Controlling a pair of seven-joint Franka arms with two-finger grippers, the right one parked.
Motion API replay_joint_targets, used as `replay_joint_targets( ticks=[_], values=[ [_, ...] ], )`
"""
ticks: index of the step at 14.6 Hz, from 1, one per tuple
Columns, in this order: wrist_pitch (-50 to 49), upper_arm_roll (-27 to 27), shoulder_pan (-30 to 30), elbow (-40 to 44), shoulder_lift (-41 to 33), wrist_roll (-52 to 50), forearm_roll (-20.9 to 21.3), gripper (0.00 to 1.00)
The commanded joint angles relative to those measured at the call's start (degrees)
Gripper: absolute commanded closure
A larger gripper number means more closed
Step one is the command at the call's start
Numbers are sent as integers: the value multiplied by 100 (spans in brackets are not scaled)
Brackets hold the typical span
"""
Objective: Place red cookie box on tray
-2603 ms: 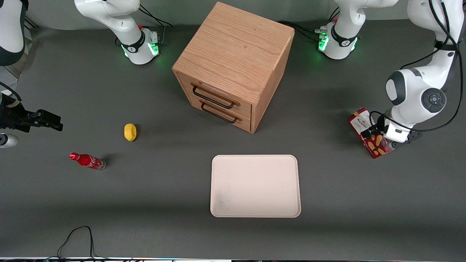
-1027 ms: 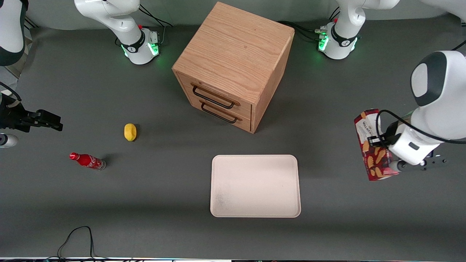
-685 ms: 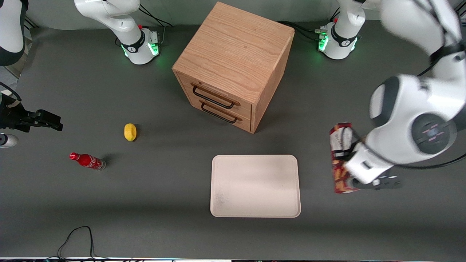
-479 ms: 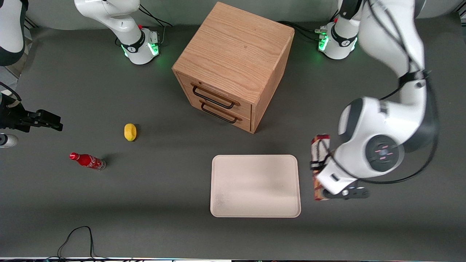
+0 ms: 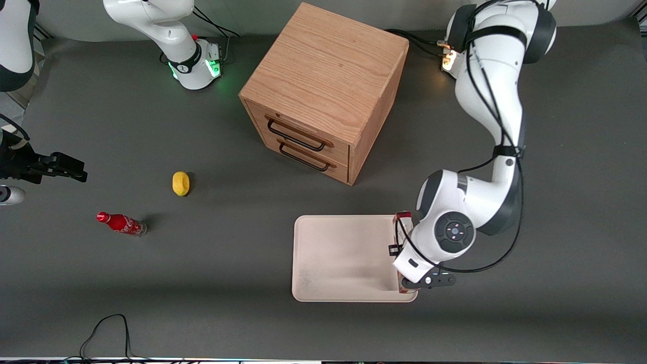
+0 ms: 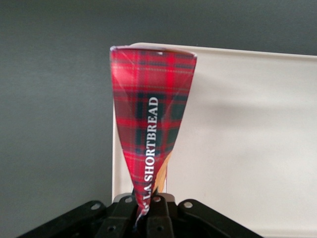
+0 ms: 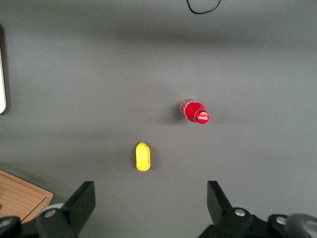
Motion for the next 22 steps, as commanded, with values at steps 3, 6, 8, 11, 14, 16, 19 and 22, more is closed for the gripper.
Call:
replay_joint_targets(
  ticks=[3, 6, 8, 11, 14, 16, 19, 22],
  values=[
    [686, 129, -179, -513, -26, -87, -12, 61],
    [669, 138, -197, -514, -148, -113, 5, 0],
    [642, 138, -92, -880, -638, -25, 14, 0],
    [467, 129, 207, -1768, -1727, 211, 14, 0],
    [423, 138, 540, -2576, -2703, 695, 23, 0],
    [169, 138, 848, -3026, -3345, 765, 40, 0],
    [-813, 138, 1243, -3133, -4049, 1222, 531, 0],
    [-1160, 129, 1551, -3710, -4787, 1756, 708, 0]
  ],
)
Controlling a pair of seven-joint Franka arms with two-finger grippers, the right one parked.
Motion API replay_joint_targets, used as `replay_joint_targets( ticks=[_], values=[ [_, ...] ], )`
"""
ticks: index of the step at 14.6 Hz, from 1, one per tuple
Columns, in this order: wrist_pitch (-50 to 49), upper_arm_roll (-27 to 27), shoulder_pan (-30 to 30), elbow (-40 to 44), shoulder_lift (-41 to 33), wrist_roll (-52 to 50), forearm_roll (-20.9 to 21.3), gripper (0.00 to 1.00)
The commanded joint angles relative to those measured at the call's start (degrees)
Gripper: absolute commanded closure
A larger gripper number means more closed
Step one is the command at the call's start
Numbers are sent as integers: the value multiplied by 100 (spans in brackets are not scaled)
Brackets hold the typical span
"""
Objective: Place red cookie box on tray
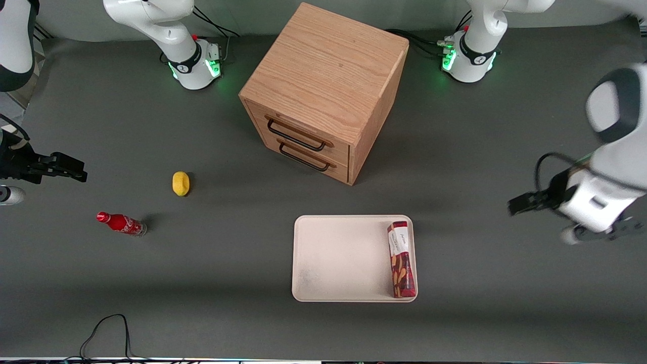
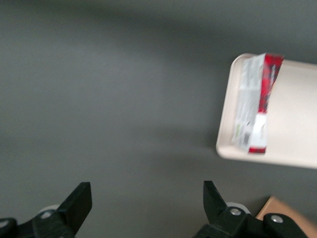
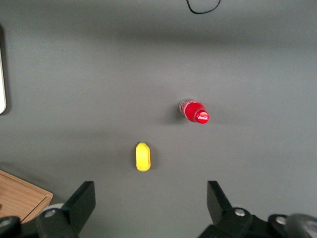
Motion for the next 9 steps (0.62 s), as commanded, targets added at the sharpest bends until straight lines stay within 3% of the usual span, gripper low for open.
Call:
replay_joint_targets(
  ticks=[1, 5, 9],
  values=[
    [36, -71, 241, -996, -924, 643, 261, 0],
    [-8, -492, 707, -1587, -1558, 768, 569, 0],
    [-69, -695, 840, -1632, -1638, 785, 640, 0]
  ],
)
